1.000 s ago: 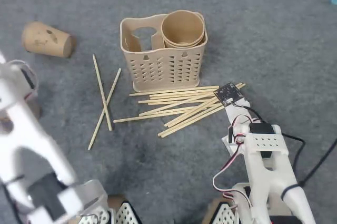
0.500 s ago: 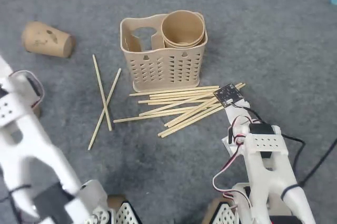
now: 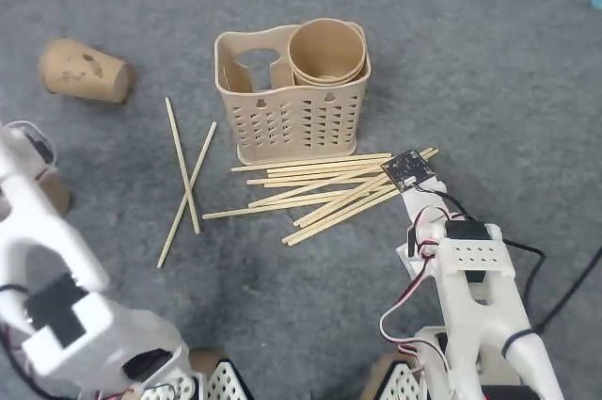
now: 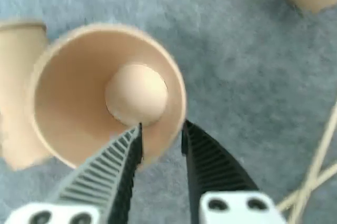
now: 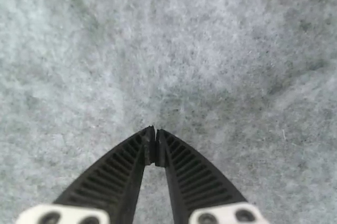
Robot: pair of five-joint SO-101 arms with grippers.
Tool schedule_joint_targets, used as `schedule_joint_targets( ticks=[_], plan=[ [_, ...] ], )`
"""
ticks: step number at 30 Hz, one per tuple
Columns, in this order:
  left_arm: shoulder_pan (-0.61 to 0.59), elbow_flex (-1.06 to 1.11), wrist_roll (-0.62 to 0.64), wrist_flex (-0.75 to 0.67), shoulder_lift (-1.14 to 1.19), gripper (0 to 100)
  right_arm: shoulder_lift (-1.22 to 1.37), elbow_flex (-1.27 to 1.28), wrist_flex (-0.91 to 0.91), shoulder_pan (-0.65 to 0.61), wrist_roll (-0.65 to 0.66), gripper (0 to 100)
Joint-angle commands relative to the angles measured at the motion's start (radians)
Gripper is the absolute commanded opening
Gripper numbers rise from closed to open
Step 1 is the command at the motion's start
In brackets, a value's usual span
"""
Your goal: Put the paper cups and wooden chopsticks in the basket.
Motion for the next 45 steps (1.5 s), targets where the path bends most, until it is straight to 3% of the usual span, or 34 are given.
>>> schedule_joint_targets(
  ticks=[1,9,13,19,24,37,45],
  plan=[
    [-0.003,-0.039,0.009,-0.043,0.012,12,-0.035,-0.006,-0.002,0.008,0.014,0.8],
    [-0.003,-0.038,0.009,-0.069,0.071,11,-0.035,-0.006,-0.002,0.008,0.014,0.8],
    [0.0,-0.038,0.009,-0.071,0.083,1,-0.035,-0.006,-0.002,0.008,0.014,0.8],
    [0.035,-0.039,0.009,-0.051,0.074,1,-0.035,-0.006,-0.002,0.008,0.014,0.8],
    [0.095,-0.116,0.012,0.078,0.072,1,-0.035,-0.006,-0.002,0.008,0.014,0.8],
    [0.267,-0.611,0.018,0.534,0.072,1,-0.035,-0.006,-0.004,0.008,0.014,0.8],
    [0.377,-0.834,0.086,0.537,-0.08,1,-0.035,-0.006,-0.007,0.008,0.014,0.8]
  ],
)
